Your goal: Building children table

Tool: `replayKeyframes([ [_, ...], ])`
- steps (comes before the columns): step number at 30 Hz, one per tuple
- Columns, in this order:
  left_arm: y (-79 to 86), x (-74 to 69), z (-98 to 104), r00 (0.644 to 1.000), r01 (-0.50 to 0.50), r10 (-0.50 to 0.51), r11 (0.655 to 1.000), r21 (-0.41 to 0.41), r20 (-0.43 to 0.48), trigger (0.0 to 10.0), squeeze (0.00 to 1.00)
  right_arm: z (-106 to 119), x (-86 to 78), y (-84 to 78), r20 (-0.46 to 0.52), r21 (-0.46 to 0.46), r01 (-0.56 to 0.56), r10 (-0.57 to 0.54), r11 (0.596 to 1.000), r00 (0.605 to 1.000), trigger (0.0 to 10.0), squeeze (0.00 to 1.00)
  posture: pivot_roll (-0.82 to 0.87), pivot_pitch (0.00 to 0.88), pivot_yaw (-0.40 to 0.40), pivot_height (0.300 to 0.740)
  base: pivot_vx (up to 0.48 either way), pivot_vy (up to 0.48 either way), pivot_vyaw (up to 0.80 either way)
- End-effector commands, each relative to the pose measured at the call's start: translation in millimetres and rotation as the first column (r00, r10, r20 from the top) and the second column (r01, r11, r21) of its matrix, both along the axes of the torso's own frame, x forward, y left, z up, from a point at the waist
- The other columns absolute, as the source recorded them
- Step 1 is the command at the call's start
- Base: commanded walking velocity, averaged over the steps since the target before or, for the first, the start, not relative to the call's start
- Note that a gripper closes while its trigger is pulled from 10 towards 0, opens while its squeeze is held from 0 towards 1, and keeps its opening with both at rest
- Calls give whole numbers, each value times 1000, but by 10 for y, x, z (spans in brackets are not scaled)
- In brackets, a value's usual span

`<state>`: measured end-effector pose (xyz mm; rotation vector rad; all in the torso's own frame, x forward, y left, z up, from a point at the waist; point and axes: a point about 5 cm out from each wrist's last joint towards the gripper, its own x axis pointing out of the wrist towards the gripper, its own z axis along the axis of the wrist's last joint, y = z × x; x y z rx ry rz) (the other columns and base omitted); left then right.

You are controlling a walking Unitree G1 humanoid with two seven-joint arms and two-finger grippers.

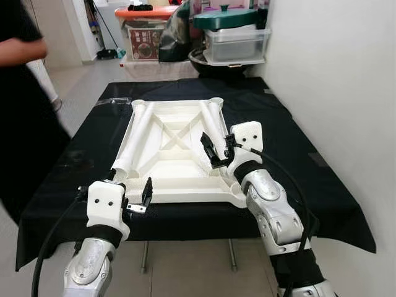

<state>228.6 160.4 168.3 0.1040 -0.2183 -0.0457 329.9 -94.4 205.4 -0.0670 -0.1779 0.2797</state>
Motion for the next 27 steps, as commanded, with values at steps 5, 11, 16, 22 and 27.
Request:
replayKeyframes([
  [5,-1,21,-15,1000,10,-10,1000,13,-1,10000,0,-47,-11,2,-2,-9,3,-3,1000,1000,10000,0,54,0,0,740,266,0,0],
  [11,-12,42,-14,1000,18,-18,1000,14,4,10000,0,-59,0,-10,-5,-17,10,-10,1000,1000,10000,0,49,0,2,740,266,0,0],
  [16,-30,36,-28,1000,19,-19,1000,10,2,10000,0,-70,3,-17,-11,-27,12,-13,1000,1000,10000,0,44,0,-2,740,269,0,0],
  [22,-52,29,-50,1000,18,-17,1000,14,-7,10000,0,-86,6,-35,-18,-39,19,-19,999,1000,10000,0,45,0,-6,740,134,0,0],
  [27,-34,34,-85,1000,3,-3,1000,25,-23,10000,0,-131,21,-52,-59,-69,35,-39,997,998,10000,0,43,0,-13,740,0,0,0],
])
